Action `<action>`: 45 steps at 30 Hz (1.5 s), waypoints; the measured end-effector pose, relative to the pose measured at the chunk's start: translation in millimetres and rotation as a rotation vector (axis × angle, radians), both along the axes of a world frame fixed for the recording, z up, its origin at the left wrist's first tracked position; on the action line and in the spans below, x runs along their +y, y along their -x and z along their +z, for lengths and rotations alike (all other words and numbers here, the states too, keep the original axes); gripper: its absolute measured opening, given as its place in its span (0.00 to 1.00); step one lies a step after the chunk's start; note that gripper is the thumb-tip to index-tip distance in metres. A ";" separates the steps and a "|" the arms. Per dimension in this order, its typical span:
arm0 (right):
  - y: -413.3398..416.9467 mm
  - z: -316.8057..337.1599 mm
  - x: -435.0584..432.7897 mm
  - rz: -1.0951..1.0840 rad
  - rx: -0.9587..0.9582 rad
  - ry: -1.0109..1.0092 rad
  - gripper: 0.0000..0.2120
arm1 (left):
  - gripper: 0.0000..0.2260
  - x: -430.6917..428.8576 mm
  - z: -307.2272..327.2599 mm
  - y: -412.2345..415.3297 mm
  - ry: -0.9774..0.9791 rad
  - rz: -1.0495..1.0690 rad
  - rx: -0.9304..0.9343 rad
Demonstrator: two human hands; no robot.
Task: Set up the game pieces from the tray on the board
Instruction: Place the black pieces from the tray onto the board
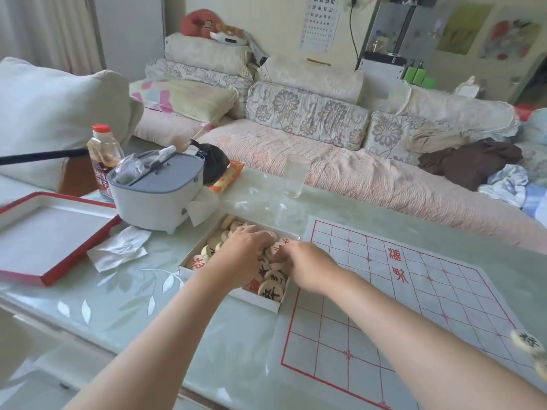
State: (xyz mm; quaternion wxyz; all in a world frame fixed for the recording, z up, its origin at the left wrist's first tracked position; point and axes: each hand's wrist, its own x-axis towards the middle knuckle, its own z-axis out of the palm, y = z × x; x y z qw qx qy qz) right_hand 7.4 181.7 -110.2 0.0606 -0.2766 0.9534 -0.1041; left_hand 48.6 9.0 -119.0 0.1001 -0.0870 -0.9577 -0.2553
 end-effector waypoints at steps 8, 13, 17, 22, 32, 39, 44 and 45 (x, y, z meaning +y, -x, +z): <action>-0.3 2.2 1.5 -0.262 -0.245 0.554 0.11 | 0.23 8.8 8.7 -9.0 -0.081 -0.040 0.022; -9.3 5.3 1.8 -0.351 -0.419 0.795 0.09 | 0.23 12.0 11.9 -13.7 -0.157 -0.083 0.054; -8.4 1.6 3.4 -0.288 -0.267 0.578 0.13 | 0.21 5.7 16.2 -11.1 -0.108 0.010 0.042; -17.3 -6.8 2.8 -0.147 -0.211 0.170 0.16 | 0.20 -0.6 12.1 -12.9 0.017 0.079 0.035; -18.7 1.6 14.2 -0.200 -0.303 0.463 0.08 | 0.20 12.6 7.6 -8.5 0.010 0.075 0.049; -34.8 18.4 82.8 -0.422 -0.343 0.646 0.07 | 0.20 64.2 19.9 -14.3 -0.019 -0.006 0.068; -60.4 15.7 160.8 -0.555 -0.387 0.580 0.08 | 0.21 134.3 9.6 -22.6 0.031 -0.221 -0.021; -65.7 15.2 174.0 -0.570 -0.393 0.565 0.08 | 0.21 148.3 7.0 -24.8 0.039 -0.259 -0.040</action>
